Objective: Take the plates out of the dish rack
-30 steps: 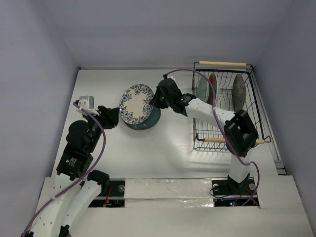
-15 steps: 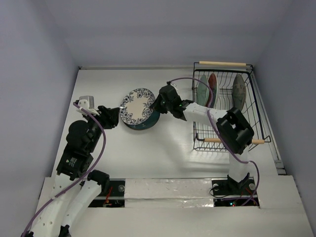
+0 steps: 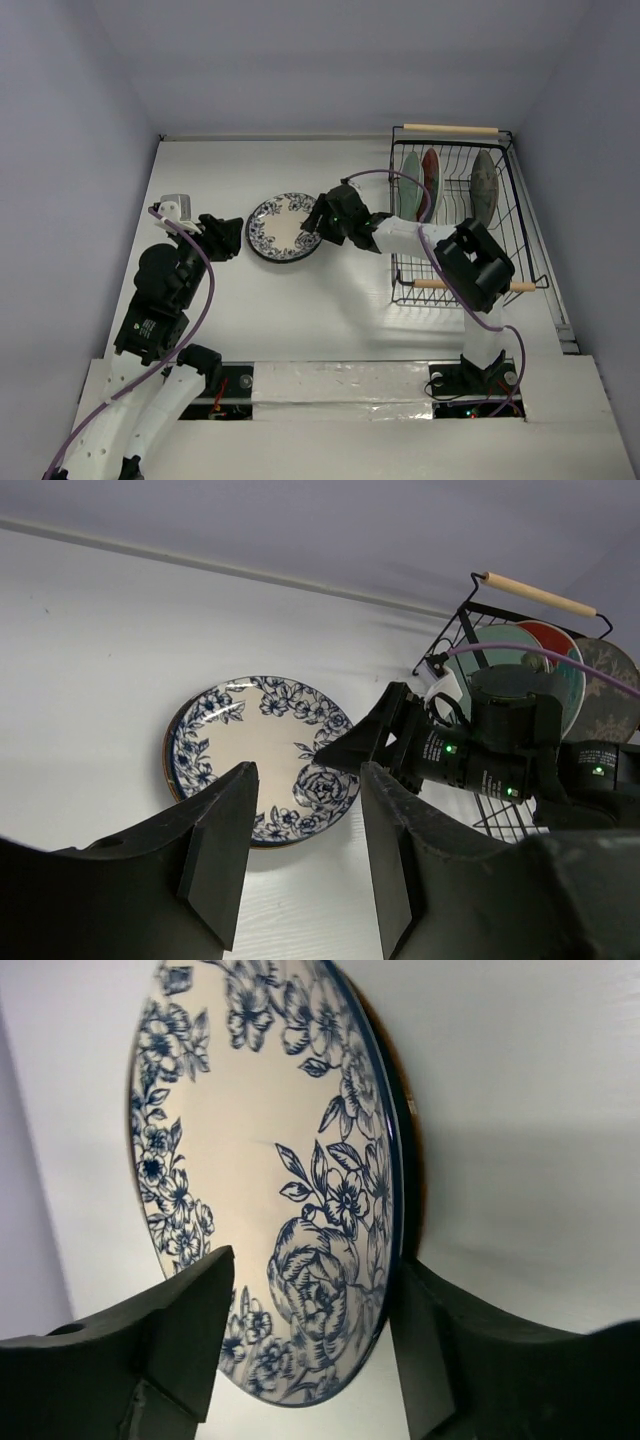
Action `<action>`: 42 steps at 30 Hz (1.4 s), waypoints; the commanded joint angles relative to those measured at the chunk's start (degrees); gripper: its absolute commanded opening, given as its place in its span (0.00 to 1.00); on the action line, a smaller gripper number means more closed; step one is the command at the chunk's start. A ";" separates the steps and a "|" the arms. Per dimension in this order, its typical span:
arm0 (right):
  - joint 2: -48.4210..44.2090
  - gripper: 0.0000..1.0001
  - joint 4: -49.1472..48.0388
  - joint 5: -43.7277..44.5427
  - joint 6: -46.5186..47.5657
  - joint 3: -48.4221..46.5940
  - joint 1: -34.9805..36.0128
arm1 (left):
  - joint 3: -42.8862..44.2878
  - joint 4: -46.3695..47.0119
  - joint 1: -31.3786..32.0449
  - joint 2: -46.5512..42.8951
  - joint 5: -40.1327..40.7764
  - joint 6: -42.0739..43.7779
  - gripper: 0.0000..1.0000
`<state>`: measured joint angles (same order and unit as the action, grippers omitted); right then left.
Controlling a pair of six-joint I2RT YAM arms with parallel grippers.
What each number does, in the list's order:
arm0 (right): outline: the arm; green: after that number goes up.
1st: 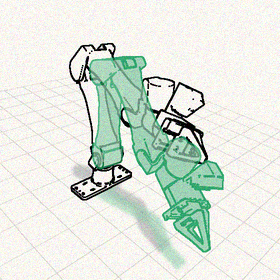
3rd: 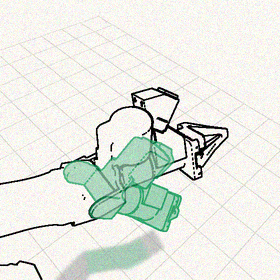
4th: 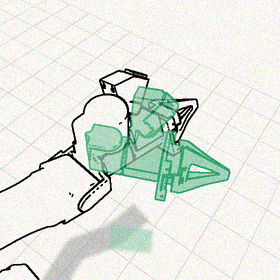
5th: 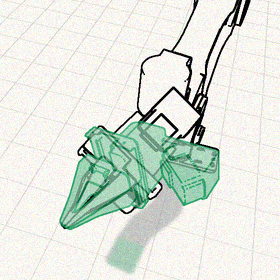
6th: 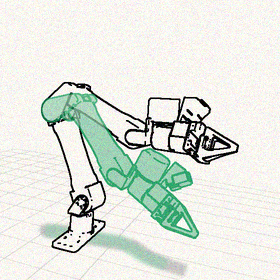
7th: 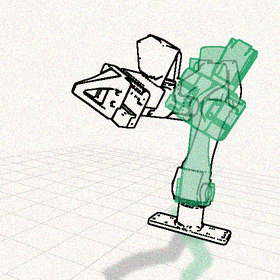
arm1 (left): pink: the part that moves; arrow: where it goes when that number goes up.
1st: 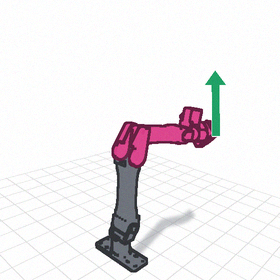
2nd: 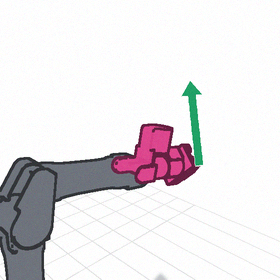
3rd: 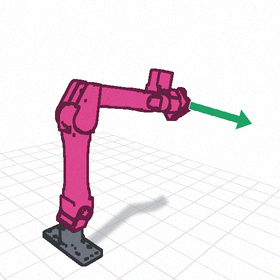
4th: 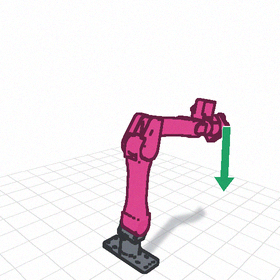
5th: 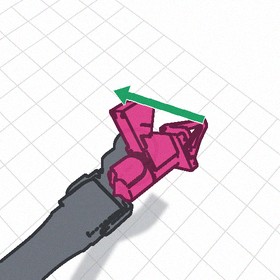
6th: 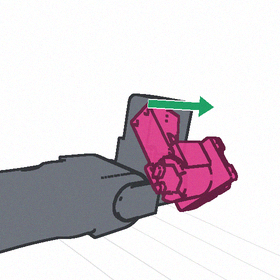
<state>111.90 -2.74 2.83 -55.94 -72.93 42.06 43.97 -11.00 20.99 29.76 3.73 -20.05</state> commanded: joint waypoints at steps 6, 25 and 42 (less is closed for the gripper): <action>-3.61 0.81 9.85 5.42 11.37 -4.77 0.30 | -0.11 2.04 -0.16 -0.84 -0.48 -0.07 0.43; -36.74 0.00 29.89 26.66 30.71 -8.54 -3.27 | -0.28 2.04 -0.16 -1.46 0.23 -0.25 0.19; -36.93 0.65 31.14 18.89 40.03 -6.53 -29.67 | -0.20 1.78 -0.16 -1.55 -0.04 -0.51 0.22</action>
<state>74.52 31.05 26.11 -18.22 -79.64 12.19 43.94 -11.00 20.99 28.62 4.36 -20.47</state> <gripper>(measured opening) 0.625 0.203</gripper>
